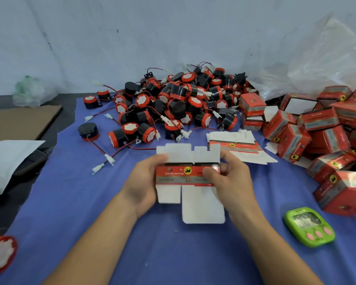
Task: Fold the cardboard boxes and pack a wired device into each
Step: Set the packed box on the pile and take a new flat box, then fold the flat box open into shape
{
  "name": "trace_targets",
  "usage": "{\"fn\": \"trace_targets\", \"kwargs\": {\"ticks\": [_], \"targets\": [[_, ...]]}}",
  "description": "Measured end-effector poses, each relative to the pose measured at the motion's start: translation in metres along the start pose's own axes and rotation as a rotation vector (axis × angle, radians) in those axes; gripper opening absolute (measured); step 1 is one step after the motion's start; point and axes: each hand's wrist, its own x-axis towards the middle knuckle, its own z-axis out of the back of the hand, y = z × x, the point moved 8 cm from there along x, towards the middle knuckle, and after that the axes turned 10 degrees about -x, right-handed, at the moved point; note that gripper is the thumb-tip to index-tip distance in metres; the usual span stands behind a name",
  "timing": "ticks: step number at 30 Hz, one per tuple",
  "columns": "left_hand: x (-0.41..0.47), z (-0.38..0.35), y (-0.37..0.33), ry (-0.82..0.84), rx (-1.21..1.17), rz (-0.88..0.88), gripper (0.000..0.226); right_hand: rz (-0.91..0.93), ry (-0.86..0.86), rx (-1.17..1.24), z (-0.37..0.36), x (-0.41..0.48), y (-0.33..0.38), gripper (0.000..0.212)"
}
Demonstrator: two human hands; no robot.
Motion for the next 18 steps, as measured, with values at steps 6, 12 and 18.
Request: {"fn": "trace_targets", "kwargs": {"ticks": [6,12,18], "targets": [[0.001,0.013,-0.012,-0.054,0.094,-0.023,0.054,-0.055,0.192,0.016,-0.014,0.004,-0.013,0.036],[-0.008,-0.003,-0.003,0.126,0.102,0.093,0.054,-0.033,0.228,-0.029,-0.021,0.003,-0.011,0.039],[-0.012,-0.008,0.003,0.209,0.179,0.141,0.027,0.033,0.245,-0.068,-0.024,0.0,-0.001,0.037]]}}
